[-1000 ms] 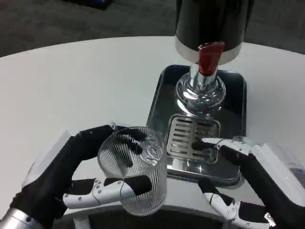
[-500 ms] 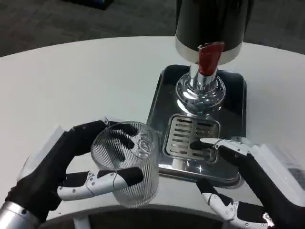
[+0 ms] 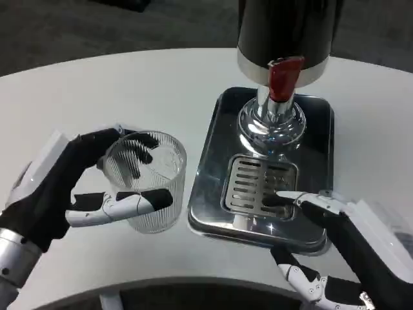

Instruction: Grasp the cup under the faucet to collect the drink, then remove the cup.

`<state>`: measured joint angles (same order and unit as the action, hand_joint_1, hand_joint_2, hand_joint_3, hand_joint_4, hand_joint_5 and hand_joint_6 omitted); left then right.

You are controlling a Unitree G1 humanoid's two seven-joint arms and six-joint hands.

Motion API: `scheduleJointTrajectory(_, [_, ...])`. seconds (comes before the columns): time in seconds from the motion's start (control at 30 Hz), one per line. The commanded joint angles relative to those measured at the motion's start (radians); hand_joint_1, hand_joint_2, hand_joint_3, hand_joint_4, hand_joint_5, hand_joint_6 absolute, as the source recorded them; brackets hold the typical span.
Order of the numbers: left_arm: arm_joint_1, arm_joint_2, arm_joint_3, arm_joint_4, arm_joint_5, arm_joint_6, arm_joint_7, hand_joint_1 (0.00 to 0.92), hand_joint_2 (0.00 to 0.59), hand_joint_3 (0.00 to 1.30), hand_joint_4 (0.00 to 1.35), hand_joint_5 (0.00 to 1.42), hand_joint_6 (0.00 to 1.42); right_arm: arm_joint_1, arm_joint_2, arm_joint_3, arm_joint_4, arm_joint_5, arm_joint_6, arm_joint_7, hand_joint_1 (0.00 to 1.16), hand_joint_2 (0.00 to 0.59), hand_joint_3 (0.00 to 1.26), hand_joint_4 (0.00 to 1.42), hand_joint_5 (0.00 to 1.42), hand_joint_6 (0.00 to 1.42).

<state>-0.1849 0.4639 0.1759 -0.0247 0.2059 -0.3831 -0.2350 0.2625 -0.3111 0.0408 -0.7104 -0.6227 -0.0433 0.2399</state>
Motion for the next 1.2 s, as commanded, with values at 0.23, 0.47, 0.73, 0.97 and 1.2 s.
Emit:
scheduleJointTrajectory(0.23, [-0.197, -0.040, -0.127, 0.212, 0.151, -0.093, 0.162, 0.614, 0.070, 0.79, 0.94, 1.06, 0.79, 0.027, 0.001, -0.020, -0.018, 0.017, -0.011, -0.013, 0.62, 0.455, 0.30, 0.24, 0.22, 0.10])
scheduleJointTrajectory(0.47, [-0.297, -0.103, -0.191, 0.333, 0.199, -0.070, 0.241, 0.614, 0.070, 0.79, 0.94, 1.06, 0.78, 0.045, -0.007, -0.035, -0.027, 0.027, -0.017, -0.013, 0.62, 0.455, 0.30, 0.24, 0.22, 0.10])
scheduleJointTrajectory(0.73, [-0.384, -0.157, -0.249, 0.452, 0.214, -0.044, 0.290, 0.609, 0.068, 0.79, 0.94, 1.06, 0.78, 0.058, -0.015, -0.058, -0.040, 0.039, -0.017, -0.010, 0.62, 0.455, 0.30, 0.24, 0.22, 0.10])
scheduleJointTrajectory(0.97, [-0.446, -0.177, -0.292, 0.538, 0.237, -0.041, 0.310, 0.605, 0.067, 0.79, 0.94, 1.06, 0.78, 0.067, -0.017, -0.063, -0.041, 0.046, -0.019, -0.009, 0.62, 0.455, 0.30, 0.24, 0.22, 0.10])
scheduleJointTrajectory(1.2, [-0.503, -0.189, -0.336, 0.614, 0.258, -0.051, 0.336, 0.591, 0.072, 0.79, 0.93, 1.06, 0.78, 0.066, -0.013, -0.061, -0.037, 0.045, -0.019, -0.011, 0.62, 0.455, 0.30, 0.24, 0.22, 0.10])
